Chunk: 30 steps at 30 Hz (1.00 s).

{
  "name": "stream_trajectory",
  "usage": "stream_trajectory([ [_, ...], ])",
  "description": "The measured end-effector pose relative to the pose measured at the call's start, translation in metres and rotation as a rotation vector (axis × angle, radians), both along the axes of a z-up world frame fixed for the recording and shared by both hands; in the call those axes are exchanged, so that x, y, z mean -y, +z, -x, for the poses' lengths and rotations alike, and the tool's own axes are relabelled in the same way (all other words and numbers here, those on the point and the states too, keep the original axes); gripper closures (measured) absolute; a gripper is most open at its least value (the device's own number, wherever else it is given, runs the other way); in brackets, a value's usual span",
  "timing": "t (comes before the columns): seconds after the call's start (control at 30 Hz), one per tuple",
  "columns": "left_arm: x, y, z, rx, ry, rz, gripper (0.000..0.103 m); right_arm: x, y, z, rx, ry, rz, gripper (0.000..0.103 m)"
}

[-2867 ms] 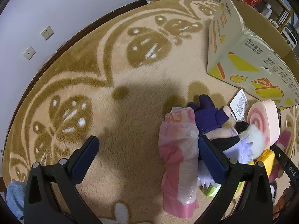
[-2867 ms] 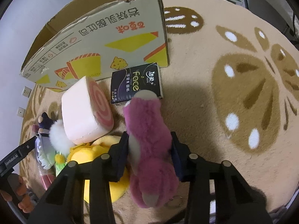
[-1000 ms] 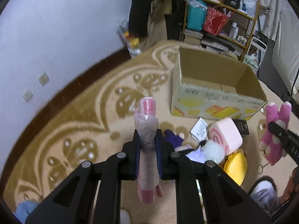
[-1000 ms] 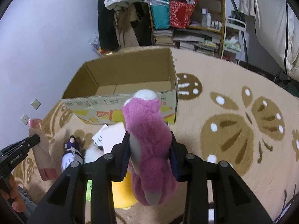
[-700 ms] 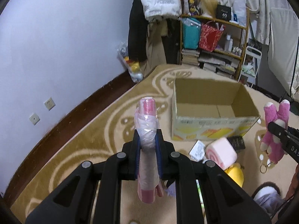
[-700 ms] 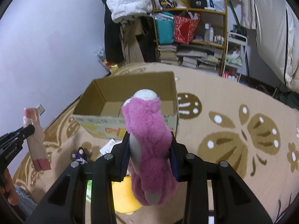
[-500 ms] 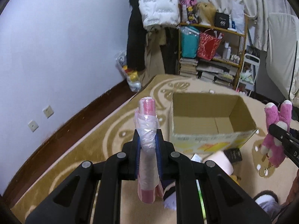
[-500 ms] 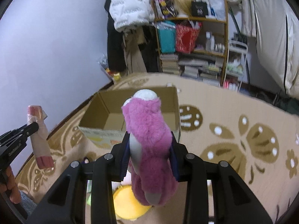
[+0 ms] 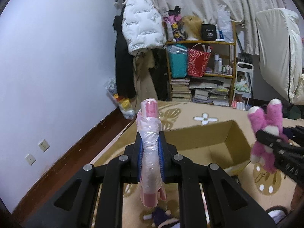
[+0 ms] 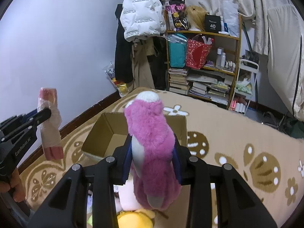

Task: Organize soft objects
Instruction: 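Lift both held items and carry them over the cardboard box, then lower both items into the box and open both grippers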

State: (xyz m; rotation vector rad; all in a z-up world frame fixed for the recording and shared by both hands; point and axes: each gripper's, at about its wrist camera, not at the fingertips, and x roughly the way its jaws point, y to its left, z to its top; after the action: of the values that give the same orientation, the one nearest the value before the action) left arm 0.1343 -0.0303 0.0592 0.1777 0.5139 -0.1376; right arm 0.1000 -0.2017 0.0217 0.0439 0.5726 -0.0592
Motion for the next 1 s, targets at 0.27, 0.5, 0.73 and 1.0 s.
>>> stream_trajectory([
  [0.27, 0.035, -0.011, -0.017, 0.091, -0.072, 0.005, 0.090, 0.007, -0.002, -0.025, -0.011, 0.005, 0.008, 0.064],
  [0.5, 0.046, -0.041, -0.043, 0.028, -0.083, -0.020, 0.089, 0.018, -0.012, -0.053, -0.024, 0.024, 0.002, 0.064],
  [0.73, 0.043, -0.061, -0.057, -0.020, -0.058, -0.022, 0.089, 0.020, -0.029, -0.078, -0.054, 0.046, -0.002, 0.064],
  [1.0, 0.038, -0.075, -0.068, -0.066, -0.033, -0.029, 0.087, 0.025, -0.052, -0.088, -0.103, 0.046, -0.040, 0.063],
])
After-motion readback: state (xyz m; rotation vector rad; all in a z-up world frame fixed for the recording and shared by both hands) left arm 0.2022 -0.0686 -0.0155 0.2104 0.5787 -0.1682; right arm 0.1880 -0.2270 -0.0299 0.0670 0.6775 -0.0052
